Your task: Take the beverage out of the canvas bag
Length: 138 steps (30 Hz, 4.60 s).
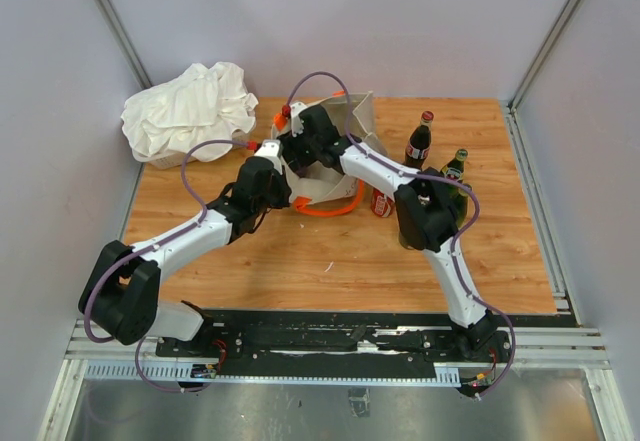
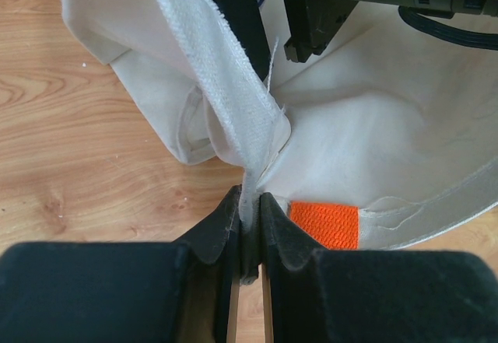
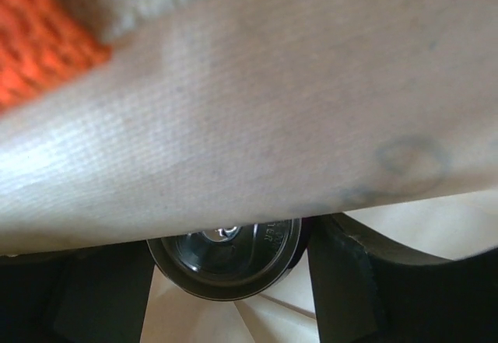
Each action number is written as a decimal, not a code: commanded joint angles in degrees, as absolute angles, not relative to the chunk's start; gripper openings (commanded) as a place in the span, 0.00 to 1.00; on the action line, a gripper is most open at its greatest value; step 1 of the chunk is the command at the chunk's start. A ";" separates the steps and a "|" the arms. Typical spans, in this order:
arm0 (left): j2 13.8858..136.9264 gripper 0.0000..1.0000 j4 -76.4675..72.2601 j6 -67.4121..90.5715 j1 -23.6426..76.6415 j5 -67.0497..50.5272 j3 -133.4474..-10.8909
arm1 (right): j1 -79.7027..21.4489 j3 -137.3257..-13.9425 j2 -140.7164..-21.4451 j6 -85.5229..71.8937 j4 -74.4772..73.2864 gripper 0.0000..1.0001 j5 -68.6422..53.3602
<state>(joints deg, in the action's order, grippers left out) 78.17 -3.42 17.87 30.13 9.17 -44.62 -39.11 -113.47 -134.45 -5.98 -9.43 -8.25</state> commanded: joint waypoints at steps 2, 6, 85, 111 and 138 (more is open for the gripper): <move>78.11 0.16 -2.99 17.76 30.26 9.96 -45.15 | -40.21 -108.93 -130.67 -2.44 -17.96 0.01 -5.98; 77.82 0.17 -2.99 17.73 30.24 10.31 -45.36 | -40.23 -107.91 -124.53 -1.38 -16.52 0.01 -4.80; 61.10 1.00 4.53 16.53 30.23 17.69 -51.83 | -46.47 -50.20 -73.22 -11.52 -14.20 0.99 8.81; 53.31 1.00 -6.95 12.16 30.29 37.84 -48.62 | -1.74 -73.98 -71.72 -13.00 -13.75 0.98 13.23; 55.81 1.00 -1.61 15.66 30.23 47.80 -45.91 | 15.47 -60.52 -73.61 -12.61 -9.88 0.98 16.64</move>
<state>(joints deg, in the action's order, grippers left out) 57.25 -2.87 13.23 30.24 44.36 -46.78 15.05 -60.80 -72.86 -13.34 -10.72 15.64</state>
